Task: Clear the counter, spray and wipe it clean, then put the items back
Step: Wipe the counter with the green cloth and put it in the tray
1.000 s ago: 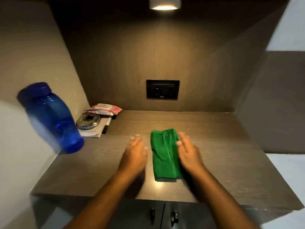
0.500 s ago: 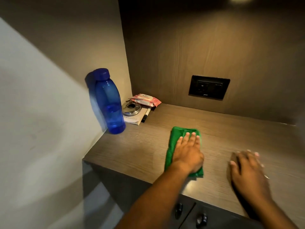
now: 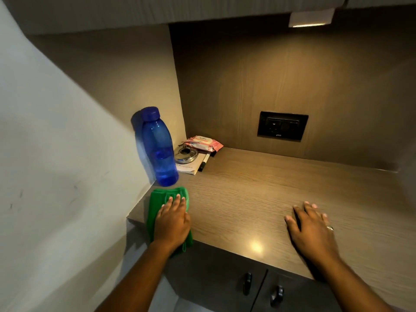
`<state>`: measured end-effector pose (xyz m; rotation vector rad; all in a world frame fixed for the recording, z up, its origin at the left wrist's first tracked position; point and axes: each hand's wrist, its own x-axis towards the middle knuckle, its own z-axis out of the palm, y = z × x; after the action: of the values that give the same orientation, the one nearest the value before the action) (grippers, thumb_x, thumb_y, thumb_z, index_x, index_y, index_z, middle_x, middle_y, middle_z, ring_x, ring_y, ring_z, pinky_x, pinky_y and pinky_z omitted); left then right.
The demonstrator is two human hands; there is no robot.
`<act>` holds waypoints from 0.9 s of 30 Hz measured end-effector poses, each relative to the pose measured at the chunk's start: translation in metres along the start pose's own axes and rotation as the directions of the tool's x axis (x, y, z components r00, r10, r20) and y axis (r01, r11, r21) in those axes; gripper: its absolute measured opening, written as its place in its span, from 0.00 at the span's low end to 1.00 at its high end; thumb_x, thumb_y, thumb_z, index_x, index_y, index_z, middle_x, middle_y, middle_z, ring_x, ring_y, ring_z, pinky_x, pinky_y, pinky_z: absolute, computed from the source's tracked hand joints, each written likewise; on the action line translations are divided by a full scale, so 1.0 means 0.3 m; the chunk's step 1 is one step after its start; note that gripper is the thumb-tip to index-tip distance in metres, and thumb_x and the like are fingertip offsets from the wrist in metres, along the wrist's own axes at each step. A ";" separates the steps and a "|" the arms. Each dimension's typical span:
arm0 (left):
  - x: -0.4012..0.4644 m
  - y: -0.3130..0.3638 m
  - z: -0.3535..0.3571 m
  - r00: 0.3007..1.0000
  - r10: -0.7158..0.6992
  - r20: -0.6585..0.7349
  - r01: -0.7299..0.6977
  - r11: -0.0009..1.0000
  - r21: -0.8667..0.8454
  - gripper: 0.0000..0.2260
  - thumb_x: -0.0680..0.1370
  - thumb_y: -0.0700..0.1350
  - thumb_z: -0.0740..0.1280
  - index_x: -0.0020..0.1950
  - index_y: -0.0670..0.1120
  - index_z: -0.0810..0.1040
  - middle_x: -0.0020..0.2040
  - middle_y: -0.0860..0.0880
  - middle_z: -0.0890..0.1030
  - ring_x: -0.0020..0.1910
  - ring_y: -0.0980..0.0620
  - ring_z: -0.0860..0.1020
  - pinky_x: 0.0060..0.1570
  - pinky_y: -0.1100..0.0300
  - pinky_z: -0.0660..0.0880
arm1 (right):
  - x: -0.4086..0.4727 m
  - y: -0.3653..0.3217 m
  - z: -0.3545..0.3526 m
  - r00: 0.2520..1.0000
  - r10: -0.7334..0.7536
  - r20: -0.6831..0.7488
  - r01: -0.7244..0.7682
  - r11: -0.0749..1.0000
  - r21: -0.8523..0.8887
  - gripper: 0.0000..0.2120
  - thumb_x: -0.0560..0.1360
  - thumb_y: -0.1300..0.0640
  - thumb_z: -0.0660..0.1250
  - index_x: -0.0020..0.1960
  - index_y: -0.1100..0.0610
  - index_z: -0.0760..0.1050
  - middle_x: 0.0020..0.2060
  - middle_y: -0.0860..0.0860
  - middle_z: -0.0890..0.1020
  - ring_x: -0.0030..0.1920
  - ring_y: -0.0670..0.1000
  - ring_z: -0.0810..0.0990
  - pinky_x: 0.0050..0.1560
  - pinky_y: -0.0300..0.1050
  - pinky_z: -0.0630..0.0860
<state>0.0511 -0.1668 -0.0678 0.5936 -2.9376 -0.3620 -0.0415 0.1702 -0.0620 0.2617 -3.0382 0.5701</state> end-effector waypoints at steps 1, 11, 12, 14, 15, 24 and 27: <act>-0.009 0.023 -0.003 1.000 -0.007 0.003 0.007 1.000 -0.019 0.23 0.82 0.50 0.51 0.77 0.48 0.56 0.78 0.49 0.57 0.77 0.48 0.52 0.74 0.51 0.48 | -0.006 0.002 -0.007 1.000 -0.001 -0.014 0.002 0.997 0.080 0.25 0.80 0.42 0.54 0.74 0.53 0.65 0.75 0.53 0.65 0.77 0.53 0.57 0.75 0.54 0.53; -0.158 0.631 0.044 0.868 0.423 0.260 -0.367 0.899 -0.237 0.25 0.80 0.49 0.52 0.76 0.42 0.58 0.78 0.43 0.53 0.77 0.45 0.50 0.74 0.51 0.47 | -0.066 0.003 -0.053 0.945 0.287 -0.155 -0.130 0.767 0.628 0.17 0.80 0.51 0.61 0.65 0.57 0.75 0.60 0.56 0.79 0.56 0.51 0.75 0.57 0.50 0.72; -0.160 0.640 0.033 0.875 0.421 0.240 -0.332 0.881 -0.337 0.24 0.80 0.50 0.52 0.76 0.44 0.60 0.78 0.44 0.55 0.77 0.45 0.52 0.73 0.51 0.49 | -0.062 -0.007 -0.063 0.935 0.311 -0.168 -0.149 0.778 0.610 0.16 0.80 0.51 0.61 0.63 0.57 0.77 0.57 0.56 0.81 0.54 0.52 0.76 0.54 0.49 0.73; -0.146 0.574 0.007 0.944 0.307 0.118 -0.223 0.861 -0.457 0.24 0.80 0.56 0.54 0.74 0.49 0.64 0.76 0.47 0.63 0.74 0.45 0.60 0.70 0.50 0.59 | -0.062 -0.037 -0.076 0.931 0.338 -0.135 -0.224 0.824 0.521 0.15 0.79 0.48 0.62 0.54 0.57 0.81 0.47 0.55 0.83 0.48 0.54 0.79 0.47 0.46 0.73; -0.129 0.509 -0.003 0.977 0.208 0.039 -0.173 0.891 -0.420 0.23 0.79 0.58 0.55 0.71 0.50 0.66 0.73 0.48 0.68 0.70 0.45 0.65 0.66 0.49 0.65 | -0.069 -0.058 -0.075 0.940 0.335 -0.067 -0.271 0.851 0.449 0.15 0.78 0.45 0.63 0.48 0.56 0.81 0.41 0.54 0.83 0.43 0.55 0.80 0.43 0.46 0.74; -0.029 0.403 -0.033 0.942 0.006 0.334 0.106 0.943 -0.315 0.06 0.71 0.51 0.65 0.40 0.50 0.73 0.46 0.45 0.80 0.46 0.43 0.77 0.40 0.56 0.70 | -0.113 -0.346 -0.013 0.861 0.480 0.167 -0.506 0.837 0.208 0.22 0.65 0.37 0.71 0.48 0.53 0.77 0.46 0.53 0.83 0.49 0.58 0.81 0.39 0.44 0.71; -0.017 0.410 -0.064 0.917 0.041 0.396 0.161 0.872 -0.462 0.11 0.70 0.45 0.66 0.29 0.47 0.68 0.29 0.46 0.73 0.34 0.45 0.73 0.35 0.57 0.65 | -0.101 -0.372 -0.012 0.871 0.442 0.214 -0.488 0.826 0.283 0.10 0.69 0.48 0.69 0.46 0.52 0.77 0.50 0.54 0.84 0.51 0.58 0.82 0.41 0.43 0.71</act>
<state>0.0138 -0.0587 -0.0179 0.5907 -2.9897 -1.3302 0.0075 0.0738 -0.0208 -0.4813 -3.1232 1.1371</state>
